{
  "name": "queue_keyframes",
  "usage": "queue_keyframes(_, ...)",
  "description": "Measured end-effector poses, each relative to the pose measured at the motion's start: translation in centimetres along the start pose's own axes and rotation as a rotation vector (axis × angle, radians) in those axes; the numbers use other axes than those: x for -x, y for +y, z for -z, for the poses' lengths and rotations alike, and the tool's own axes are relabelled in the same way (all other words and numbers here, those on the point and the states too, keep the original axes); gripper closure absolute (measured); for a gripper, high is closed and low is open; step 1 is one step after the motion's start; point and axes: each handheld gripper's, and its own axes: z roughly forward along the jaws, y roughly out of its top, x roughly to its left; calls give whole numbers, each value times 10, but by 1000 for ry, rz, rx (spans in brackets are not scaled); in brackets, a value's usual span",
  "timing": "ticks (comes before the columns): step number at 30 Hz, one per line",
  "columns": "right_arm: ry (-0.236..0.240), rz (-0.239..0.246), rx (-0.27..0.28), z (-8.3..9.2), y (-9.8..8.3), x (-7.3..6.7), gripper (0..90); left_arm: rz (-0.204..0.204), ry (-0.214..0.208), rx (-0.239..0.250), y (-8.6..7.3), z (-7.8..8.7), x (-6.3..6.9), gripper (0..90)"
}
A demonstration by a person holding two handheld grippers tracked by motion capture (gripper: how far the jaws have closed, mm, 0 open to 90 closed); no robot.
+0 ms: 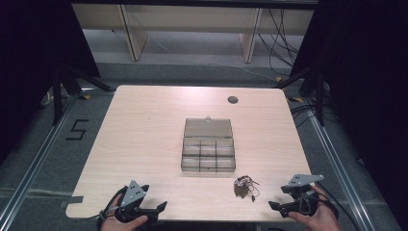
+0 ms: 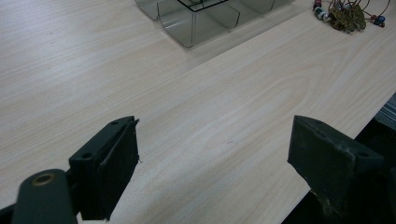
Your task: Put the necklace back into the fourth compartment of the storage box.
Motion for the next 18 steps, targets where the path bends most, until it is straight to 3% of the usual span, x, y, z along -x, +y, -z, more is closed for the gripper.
queue_keyframes(2, 3, 2, -23, 3, 3, -1, 223, -14, 0, 0, 0, 0, -1, 157)
queue_keyframes(3, -1, 11, -10, 2, 3, -1, 219, -25, 3, -7, 0, 1, -1, 157)
queue_keyframes(6, 10, 1, -16, 4, 8, -5, 220, -6, 0, -1, 0, 1, 1, 157)
queue_keyframes(7, 9, 25, -26, 5, 10, -6, 219, -10, -1, -4, 0, 1, 1, 157)
queue_keyframes(9, 6, 21, -19, 5, 13, -7, 218, -2, 0, 0, 0, 0, 1, 157)
queue_keyframes(10, -2, 40, -17, 4, 15, -7, 216, -28, 5, -12, 1, 1, 0, 157)
queue_keyframes(11, 13, 32, -37, 5, 18, -9, 212, -28, 6, -12, 0, 1, 0, 157)
queue_keyframes(14, 5, 20, -25, 2, 22, -11, 196, -28, 3, -10, 1, 0, 0, 157)
queue_keyframes(18, 7, 74, -32, 1, 35, -14, 169, -29, 4, -9, 0, 0, -1, 157)
